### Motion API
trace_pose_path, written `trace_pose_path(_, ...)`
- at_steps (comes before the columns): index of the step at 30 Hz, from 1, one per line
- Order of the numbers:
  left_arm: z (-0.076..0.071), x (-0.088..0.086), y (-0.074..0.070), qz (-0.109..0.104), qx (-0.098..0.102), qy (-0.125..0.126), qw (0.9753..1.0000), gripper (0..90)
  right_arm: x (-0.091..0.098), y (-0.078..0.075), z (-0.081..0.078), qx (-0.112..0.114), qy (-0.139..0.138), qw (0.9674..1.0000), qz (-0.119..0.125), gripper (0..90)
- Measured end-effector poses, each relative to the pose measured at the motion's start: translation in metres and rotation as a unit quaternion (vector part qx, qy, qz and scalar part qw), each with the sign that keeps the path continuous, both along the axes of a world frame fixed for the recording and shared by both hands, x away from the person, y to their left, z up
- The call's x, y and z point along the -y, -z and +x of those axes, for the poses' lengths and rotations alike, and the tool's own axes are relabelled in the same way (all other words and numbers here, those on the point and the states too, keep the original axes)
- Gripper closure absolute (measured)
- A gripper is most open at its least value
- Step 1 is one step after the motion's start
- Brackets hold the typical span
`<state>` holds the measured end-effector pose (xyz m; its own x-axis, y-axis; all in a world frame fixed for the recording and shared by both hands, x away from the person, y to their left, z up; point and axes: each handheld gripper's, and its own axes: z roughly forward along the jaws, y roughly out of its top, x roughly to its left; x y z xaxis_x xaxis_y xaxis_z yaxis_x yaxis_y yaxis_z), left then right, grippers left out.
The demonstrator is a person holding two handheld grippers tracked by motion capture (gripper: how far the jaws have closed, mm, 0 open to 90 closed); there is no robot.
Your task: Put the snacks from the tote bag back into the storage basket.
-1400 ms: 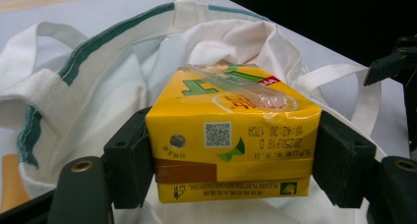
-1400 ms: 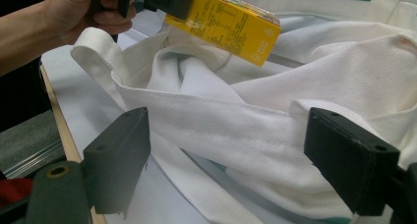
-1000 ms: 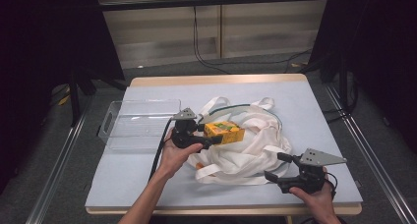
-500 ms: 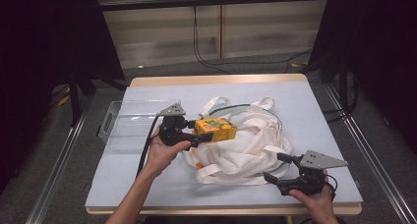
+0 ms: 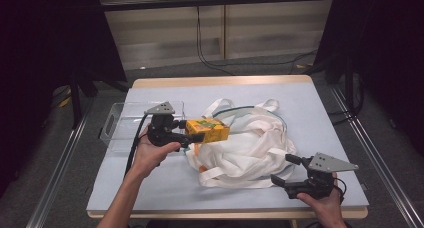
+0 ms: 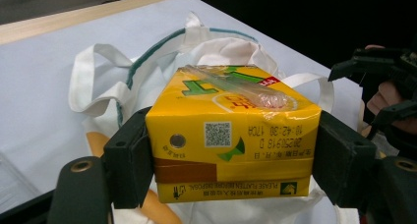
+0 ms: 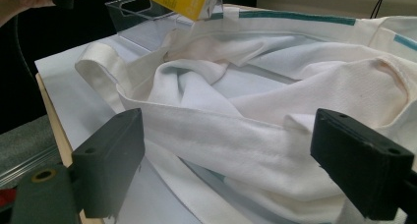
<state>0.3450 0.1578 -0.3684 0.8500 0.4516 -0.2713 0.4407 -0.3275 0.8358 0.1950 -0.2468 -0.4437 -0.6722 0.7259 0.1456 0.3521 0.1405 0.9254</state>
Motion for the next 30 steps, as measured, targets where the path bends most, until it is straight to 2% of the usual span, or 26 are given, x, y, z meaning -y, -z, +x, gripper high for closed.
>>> trace_pose_path(6, 0.004, -0.017, -0.009, -0.009, -0.006, -0.014, 0.9998, 27.1, 0.001, 0.0, 0.0, 0.0, 0.003, 1.0, 0.0, 13.0)
trace_pose_path(9, 0.007, -0.027, -0.014, -0.004, -0.009, -0.033, 0.9994, 27.1, 0.001, 0.0, 0.0, 0.0, 0.002, 1.0, -0.002, 13.1)
trace_pose_path(15, 0.011, -0.042, -0.019, -0.005, -0.016, -0.047, 0.9988, 27.1, 0.001, 0.0, 0.002, 0.001, 0.002, 1.0, -0.001, 13.0)
trace_pose_path(17, 0.012, -0.046, -0.022, 0.006, -0.008, -0.055, 0.9984, 27.1, 0.001, 0.0, 0.002, 0.001, 0.0, 1.0, -0.001, 13.0)
trace_pose_path(18, 0.013, -0.049, -0.024, 0.013, -0.007, -0.067, 0.9976, 27.1, 0.0, 0.0, 0.002, 0.002, 0.0, 1.0, -0.003, 13.0)
trace_pose_path(20, 0.015, -0.055, -0.028, 0.01, -0.015, -0.07, 0.9974, 27.1, 0.0, 0.0, 0.0, 0.003, 0.002, 1.0, -0.002, 13.1)
trace_pose_path(24, 0.02, -0.062, -0.032, 0.018, -0.027, -0.099, 0.9945, 27.1, 0.0, 0.0, 0.0, 0.009, -0.003, 0.9999, -0.006, 13.1)
trace_pose_path(27, 0.023, -0.066, -0.033, 0.022, -0.034, -0.111, 0.993, 27.1, 0.001, 0.002, 0.004, 0.004, -0.004, 1.0, -0.004, 13.1)
trace_pose_path(30, 0.028, -0.069, -0.032, 0.033, -0.046, -0.129, 0.9901, 27.1, 0.003, 0.004, 0.007, -0.002, -0.005, 1.0, 0.002, 13.1)
